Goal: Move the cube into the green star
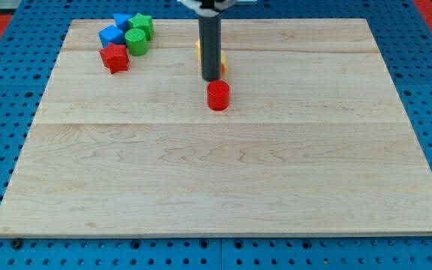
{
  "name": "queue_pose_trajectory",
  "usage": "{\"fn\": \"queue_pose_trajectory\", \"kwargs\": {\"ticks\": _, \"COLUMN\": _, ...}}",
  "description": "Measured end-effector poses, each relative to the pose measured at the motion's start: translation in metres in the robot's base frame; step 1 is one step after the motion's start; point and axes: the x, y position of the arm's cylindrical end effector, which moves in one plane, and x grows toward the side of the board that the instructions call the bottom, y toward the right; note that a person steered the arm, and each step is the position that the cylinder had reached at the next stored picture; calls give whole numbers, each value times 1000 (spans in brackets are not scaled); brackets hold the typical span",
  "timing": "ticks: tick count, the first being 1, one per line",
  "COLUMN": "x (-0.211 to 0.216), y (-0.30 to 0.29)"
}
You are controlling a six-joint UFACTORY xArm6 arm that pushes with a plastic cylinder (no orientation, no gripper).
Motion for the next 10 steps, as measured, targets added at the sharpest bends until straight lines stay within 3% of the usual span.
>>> {"fn": "queue_pose_trajectory", "kwargs": {"ticks": 1, "x": -4, "y": 8}}
{"fn": "queue_pose_trajectory", "kwargs": {"ticks": 2, "x": 56, "y": -62}}
{"fn": "queue_pose_trajectory", "kwargs": {"ticks": 3, "x": 76, "y": -194}}
{"fn": "queue_pose_trajectory", "kwargs": {"ticks": 4, "x": 12, "y": -227}}
{"fn": "queue_pose_trajectory", "kwargs": {"ticks": 5, "x": -69, "y": -206}}
{"fn": "queue_pose_trajectory", "kwargs": {"ticks": 6, "x": -110, "y": -175}}
{"fn": "queue_pose_trajectory", "kwargs": {"ticks": 7, "x": -111, "y": -218}}
{"fn": "queue_pose_trajectory", "kwargs": {"ticks": 8, "x": -109, "y": -181}}
{"fn": "queue_pose_trajectory", "kwargs": {"ticks": 10, "x": -120, "y": -195}}
